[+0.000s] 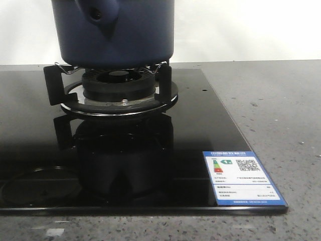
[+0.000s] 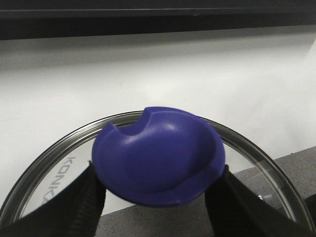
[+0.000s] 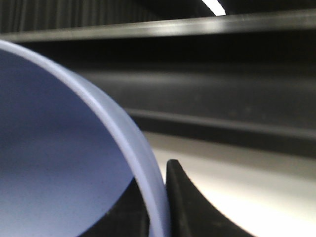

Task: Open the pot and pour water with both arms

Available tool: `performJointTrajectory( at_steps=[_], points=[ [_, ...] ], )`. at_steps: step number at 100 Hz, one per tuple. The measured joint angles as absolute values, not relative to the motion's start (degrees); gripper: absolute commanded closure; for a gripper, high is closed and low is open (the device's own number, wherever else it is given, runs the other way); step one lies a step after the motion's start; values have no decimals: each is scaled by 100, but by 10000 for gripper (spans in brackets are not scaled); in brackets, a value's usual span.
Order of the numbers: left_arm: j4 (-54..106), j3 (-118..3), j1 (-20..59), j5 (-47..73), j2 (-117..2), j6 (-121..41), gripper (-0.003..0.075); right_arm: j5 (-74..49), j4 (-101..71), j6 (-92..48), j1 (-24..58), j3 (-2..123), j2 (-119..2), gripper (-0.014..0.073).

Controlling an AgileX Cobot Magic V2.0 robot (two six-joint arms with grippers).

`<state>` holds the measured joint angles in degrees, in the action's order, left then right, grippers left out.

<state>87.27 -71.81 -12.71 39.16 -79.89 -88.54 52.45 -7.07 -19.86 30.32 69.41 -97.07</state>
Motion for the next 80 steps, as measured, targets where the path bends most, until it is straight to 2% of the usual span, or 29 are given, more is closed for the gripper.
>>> performJointTrajectory(
  at_steps=[80],
  points=[
    [8727, -7181, -1271, 3916, -7989, -8854, 405, 5601, -608, -1984, 3032, 6941, -9707, 638]
  ],
)
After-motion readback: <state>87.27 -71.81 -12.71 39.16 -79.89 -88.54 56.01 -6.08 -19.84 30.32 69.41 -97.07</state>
